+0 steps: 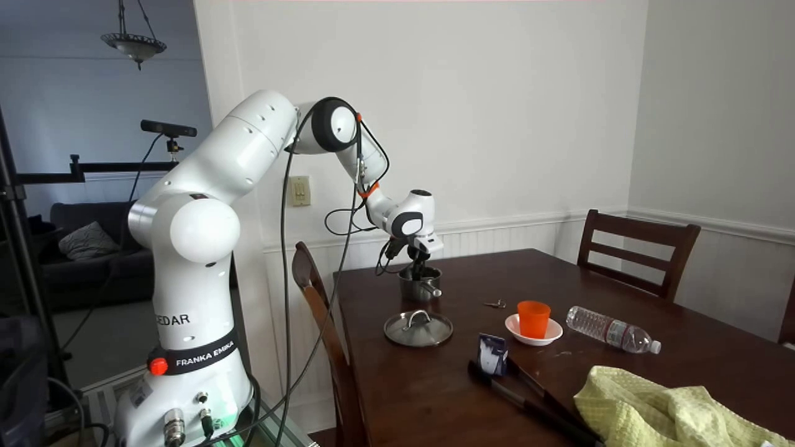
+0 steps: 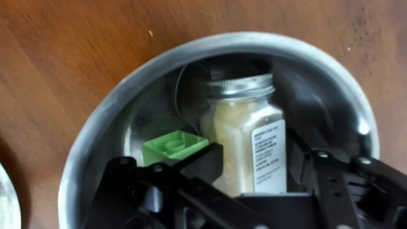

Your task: Pick up the spice bottle from the silver pot and put it on the table

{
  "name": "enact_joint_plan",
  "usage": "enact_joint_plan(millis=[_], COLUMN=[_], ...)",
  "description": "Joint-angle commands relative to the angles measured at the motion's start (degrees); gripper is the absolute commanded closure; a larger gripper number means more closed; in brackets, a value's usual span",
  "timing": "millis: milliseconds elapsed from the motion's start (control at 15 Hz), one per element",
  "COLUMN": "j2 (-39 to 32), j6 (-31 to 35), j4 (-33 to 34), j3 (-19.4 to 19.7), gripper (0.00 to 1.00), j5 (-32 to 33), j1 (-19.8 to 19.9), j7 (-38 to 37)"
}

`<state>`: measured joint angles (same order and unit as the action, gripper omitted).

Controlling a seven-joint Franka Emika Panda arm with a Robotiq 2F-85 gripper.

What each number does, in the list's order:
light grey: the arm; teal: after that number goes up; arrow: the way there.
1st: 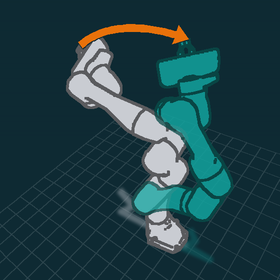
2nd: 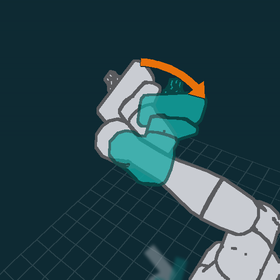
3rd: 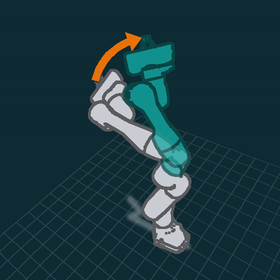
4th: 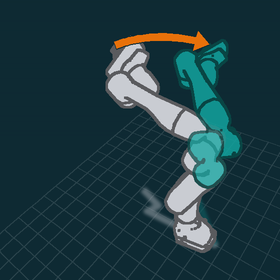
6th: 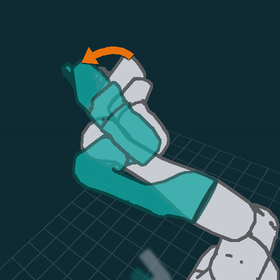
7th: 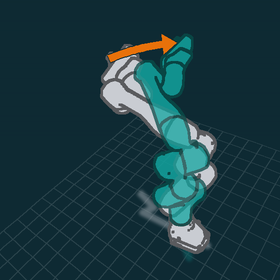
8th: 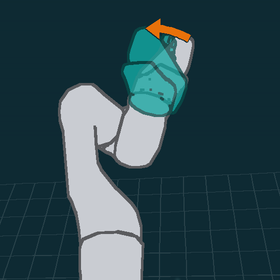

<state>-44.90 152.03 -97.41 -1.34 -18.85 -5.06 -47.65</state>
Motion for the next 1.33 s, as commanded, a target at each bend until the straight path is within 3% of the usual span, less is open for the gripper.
enact_joint_plan(millis=[0, 267, 467, 867, 933, 1000, 1267], j2=[-2.2, -1.9, 1.6, 6.1, 6.0, 5.9, 4.1], j6=[-1.2, -3.0, -4.6, -9.0, -10.3, -10.6, -6.8], j4=[2.3, 2.9, 1.1, -0.6, -0.2, 0.0, 0.3], j3=[1.9, 3.2, 3.7, 4.3, 3.8, 3.6, 3.5], gripper=[0.73, 0.85, 1.0, 1.0, 0.75, 0.73, 0.48], j5=[0.4, 1.1, 1.2, 1.8, 1.5, 1.2, 0.8], j1=[-1.4, -2.4, -2.5, -2.2, -1.8, -1.7, -2.0], j7=[-1.5, -2.5, -2.5, -2.2, -1.7, -1.5, -1.4])
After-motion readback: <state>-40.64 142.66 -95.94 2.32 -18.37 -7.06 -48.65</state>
